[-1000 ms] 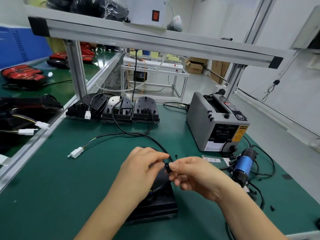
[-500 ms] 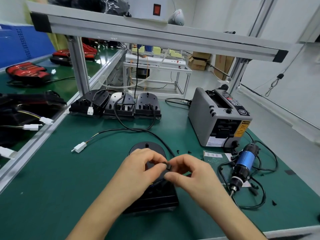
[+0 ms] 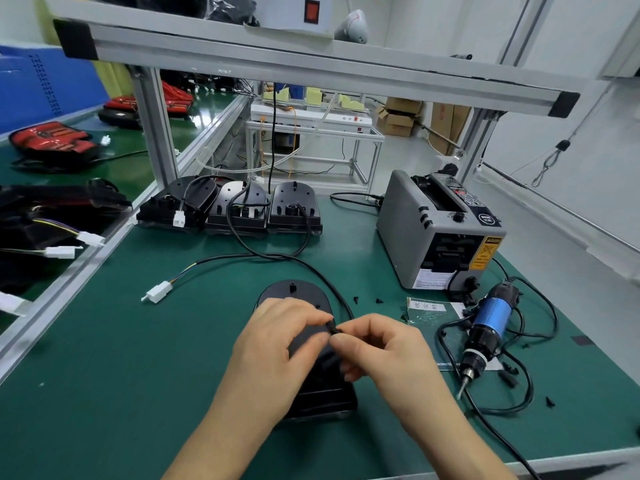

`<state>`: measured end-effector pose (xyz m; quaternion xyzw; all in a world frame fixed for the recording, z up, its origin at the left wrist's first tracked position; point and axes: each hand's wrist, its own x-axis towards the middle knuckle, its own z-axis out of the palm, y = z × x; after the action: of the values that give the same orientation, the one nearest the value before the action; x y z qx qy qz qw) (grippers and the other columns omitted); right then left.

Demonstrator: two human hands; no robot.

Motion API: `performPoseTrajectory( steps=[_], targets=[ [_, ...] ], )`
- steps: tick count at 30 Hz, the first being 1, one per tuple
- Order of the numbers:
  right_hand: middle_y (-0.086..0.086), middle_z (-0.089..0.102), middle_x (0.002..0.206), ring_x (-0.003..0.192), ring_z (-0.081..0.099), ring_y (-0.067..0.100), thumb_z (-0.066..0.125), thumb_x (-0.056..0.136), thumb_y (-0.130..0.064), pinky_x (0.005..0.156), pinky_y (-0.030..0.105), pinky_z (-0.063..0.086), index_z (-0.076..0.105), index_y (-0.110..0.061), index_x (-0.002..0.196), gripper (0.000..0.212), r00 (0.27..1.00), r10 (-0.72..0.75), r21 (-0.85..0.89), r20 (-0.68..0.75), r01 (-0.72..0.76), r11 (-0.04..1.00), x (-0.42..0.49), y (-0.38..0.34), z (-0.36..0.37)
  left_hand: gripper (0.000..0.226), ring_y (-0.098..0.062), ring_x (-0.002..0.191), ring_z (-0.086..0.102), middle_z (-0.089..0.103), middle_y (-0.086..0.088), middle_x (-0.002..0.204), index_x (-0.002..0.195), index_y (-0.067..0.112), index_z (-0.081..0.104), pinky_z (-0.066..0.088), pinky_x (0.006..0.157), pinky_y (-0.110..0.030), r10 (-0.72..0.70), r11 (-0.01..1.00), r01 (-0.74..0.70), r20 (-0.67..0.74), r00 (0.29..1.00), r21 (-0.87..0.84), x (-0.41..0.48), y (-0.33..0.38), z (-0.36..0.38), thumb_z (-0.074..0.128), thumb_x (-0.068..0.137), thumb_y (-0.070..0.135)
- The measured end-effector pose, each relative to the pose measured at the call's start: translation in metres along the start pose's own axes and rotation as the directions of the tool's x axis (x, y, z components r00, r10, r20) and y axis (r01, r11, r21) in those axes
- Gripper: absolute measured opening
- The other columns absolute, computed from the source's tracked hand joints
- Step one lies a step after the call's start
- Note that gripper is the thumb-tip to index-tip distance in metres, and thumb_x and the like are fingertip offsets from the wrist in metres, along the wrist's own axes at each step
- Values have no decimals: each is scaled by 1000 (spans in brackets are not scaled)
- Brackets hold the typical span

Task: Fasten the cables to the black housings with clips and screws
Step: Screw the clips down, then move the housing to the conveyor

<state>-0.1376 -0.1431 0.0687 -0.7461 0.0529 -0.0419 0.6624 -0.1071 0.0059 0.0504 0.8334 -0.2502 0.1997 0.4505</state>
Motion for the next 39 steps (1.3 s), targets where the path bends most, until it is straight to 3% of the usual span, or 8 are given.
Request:
performPoseTrajectory(
  steps=[5,9,13,17,20,25,31,39],
  targets=[
    [4,63,57,46,55,11,67,80,4,45,20,46,67,-2,76,7,997,83,195,7,-83,977,-3,5,0,18,-11,84,56,65,11,80,82,15,74,44,75,-23,98,992,-90,-90,991,93,-6,1,2,64,81,30],
    [6,63,57,45,55,11,67,79,3,43,19,45,69,-6,69,14,989,139,257,51,-147,955,-12,10,1,17,-16,80,53,59,8,83,75,15,65,44,69,-27,306,924,-303,25,952,233,-8,1,-2,57,87,25],
    [12,68,68,53,60,15,82,64,-11,48,21,48,73,-8,68,10,961,173,192,215,-215,957,-18,6,-9,19,-17,79,48,56,7,85,76,15,61,43,67,-29,401,880,-424,144,905,212,-9,-4,-9,54,92,22],
    [6,62,57,47,55,13,74,75,-4,46,21,44,69,-10,64,14,972,128,43,196,-139,989,-19,3,-13,13,-17,79,45,55,8,86,78,16,61,43,63,-35,412,871,-442,170,895,214,-16,-6,-7,58,91,19],
    [4,57,51,44,51,13,70,78,-3,44,21,43,65,-12,59,21,986,108,-25,125,-106,994,-19,4,-8,17,-17,81,51,58,9,86,80,18,66,45,67,-34,352,910,-363,89,932,201,-22,-8,-6,56,90,26],
    [-2,57,50,50,50,13,72,75,-12,54,31,45,64,-20,56,22,999,38,-226,-5,-38,973,-14,14,-5,24,-2,94,49,58,23,88,83,31,65,38,79,-14,-125,990,129,-63,990,65,-32,-11,-8,48,80,48],
    [-19,63,59,53,53,1,70,71,-30,59,21,46,61,-46,70,18,995,-88,-521,-36,56,851,-13,20,5,12,-5,90,43,54,21,84,81,27,69,36,75,-15,-131,975,131,-13,991,178,-38,-6,6,77,72,26],
    [-35,58,68,66,56,-1,66,71,-39,63,18,45,56,-32,56,19,986,-165,-676,-12,114,728,-15,15,3,20,-2,95,43,54,19,83,75,24,66,32,81,-8,-192,979,192,-16,981,63,-40,-7,12,76,73,8]
  ],
)
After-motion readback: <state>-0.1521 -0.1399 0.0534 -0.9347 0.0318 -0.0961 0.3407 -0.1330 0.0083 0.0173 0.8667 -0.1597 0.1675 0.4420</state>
